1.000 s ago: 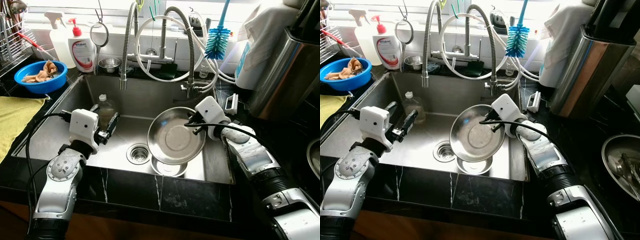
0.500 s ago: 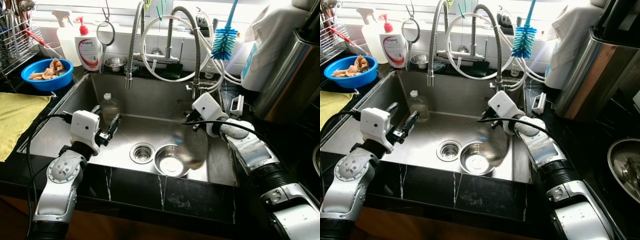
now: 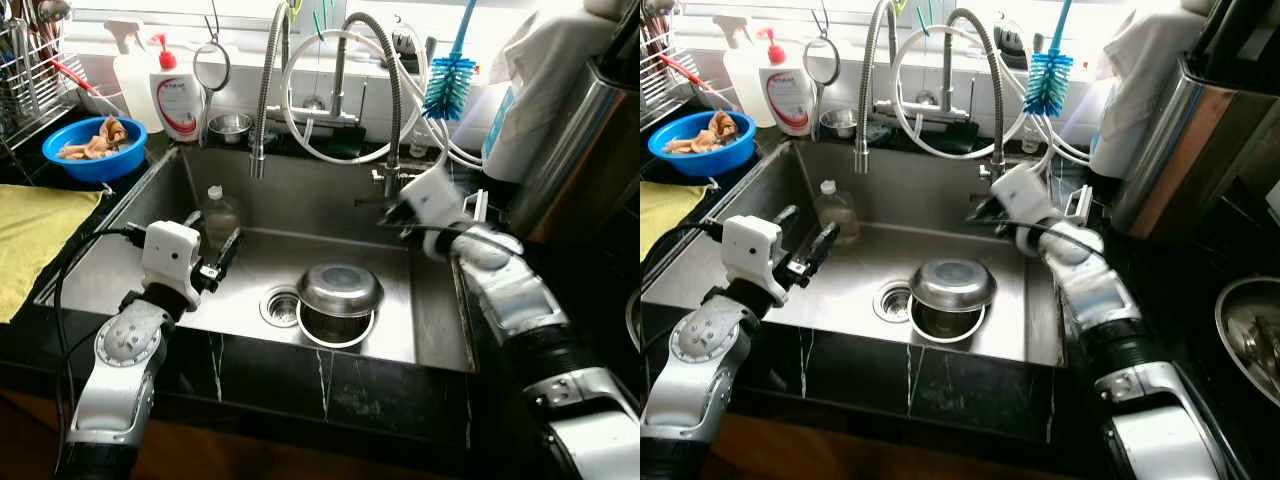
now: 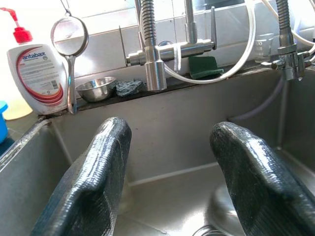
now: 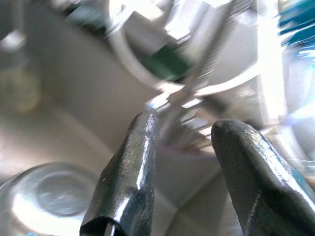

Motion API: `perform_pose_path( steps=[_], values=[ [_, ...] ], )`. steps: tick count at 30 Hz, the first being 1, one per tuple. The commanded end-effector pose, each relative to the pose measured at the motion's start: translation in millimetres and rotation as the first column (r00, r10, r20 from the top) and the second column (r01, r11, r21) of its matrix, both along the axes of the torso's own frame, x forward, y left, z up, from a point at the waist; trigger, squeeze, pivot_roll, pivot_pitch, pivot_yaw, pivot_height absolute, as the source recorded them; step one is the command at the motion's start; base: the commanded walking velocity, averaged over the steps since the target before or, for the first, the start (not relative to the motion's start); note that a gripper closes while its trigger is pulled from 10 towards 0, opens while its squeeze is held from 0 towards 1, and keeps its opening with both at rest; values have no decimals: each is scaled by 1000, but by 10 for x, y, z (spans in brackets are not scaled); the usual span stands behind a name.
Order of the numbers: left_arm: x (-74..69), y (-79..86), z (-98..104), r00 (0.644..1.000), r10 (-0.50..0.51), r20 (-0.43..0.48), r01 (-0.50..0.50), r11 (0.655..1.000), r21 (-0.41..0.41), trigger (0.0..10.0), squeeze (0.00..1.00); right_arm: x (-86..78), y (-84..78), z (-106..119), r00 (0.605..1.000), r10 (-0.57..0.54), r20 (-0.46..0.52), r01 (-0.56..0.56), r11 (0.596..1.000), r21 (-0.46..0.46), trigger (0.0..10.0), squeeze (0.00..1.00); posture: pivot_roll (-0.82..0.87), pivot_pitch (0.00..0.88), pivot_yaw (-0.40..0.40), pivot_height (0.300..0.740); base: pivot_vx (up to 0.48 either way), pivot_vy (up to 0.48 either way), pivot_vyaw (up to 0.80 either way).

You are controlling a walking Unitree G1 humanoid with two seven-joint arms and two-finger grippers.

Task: Kitchen organization

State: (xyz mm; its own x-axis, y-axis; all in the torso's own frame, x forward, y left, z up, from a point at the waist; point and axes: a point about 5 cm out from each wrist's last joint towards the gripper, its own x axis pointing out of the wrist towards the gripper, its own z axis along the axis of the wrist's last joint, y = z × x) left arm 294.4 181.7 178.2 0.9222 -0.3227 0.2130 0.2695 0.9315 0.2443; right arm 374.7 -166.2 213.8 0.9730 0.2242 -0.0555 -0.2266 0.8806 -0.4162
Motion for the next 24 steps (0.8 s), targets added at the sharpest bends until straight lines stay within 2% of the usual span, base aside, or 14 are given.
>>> perform_pose_path(
  steps=[1,2,5,8,9,10,11,12,13,15,16,17,23,24],
  values=[
    [9,-37,33,1000,-12,3,12,1000,-4,10000,0,-74,-141,144,991,-117,65,113,992,51,10000,0,3,0,-31,740,0,0,0],
    [9,-37,33,1000,-12,3,12,1000,-4,10000,0,-74,-141,144,991,-117,65,113,992,51,10000,0,3,0,-31,740,0,0,0],
    [20,-47,36,1000,-16,2,16,1000,-5,10000,0,-209,-260,192,972,-213,101,203,974,98,10000,0,-7,0,-22,740,0,0,0],
    [29,-50,39,1000,-22,0,22,1000,-5,10000,0,-390,-436,143,931,-353,91,338,929,152,10000,0,-15,0,-16,740,0,0,0],
    [33,-51,39,1000,-24,-2,24,1000,-4,10000,0,-504,-496,91,907,-415,75,397,900,179,10000,20,-20,0,-13,740,0,0,0],
    [34,-52,40,1000,-25,-2,25,1000,-4,10000,0,-546,-512,71,898,-434,69,415,890,187,10000,20,-20,0,-13,740,0,0,0],
    [36,-55,38,1000,-28,-4,28,1000,-4,10000,0,-605,-522,44,887,-458,58,440,877,195,10000,282,-23,0,-11,740,0,0,0],
    [36,-55,38,1000,-28,-4,28,1000,-4,10000,0,-605,-522,44,887,-458,58,440,877,195,10000,282,-23,0,-11,740,0,0,0],
    [39,-60,37,999,-32,-6,32,999,-3,10000,0,-701,-520,5,874,-484,38,467,860,207,10000,1000,-28,0,-8,740,0,0,0],
    [41,-62,36,999,-34,-7,34,999,-3,10000,0,-758,-509,-20,871,-491,27,475,854,213,10000,1000,-28,0,-8,740,0,0,0],
    [46,-63,35,999,-35,-9,35,999,-3,10000,0,-892,-508,-83,854,-520,4,507,834,219,10000,1000,-33,0,-5,740,0,0,0],
    [50,-65,35,999,-36,-9,36,999,-3,10000,0,-947,-515,-103,843,-538,-5,525,821,225,10000,1000,-37,0,-4,740,0,0,0],
    [66,-83,32,999,-47,-14,47,999,-4,10000,0,-1169,-532,-120,791,-610,-40,600,761,248,10000,1000,-44,0,0,740,0,0,0],
    [70,-95,30,999,-52,-16,52,999,-4,10000,0,-1244,-560,-133,756,-651,-69,642,717,273,10000,1000,-43,0,0,740,0,0,0]
  ],
)
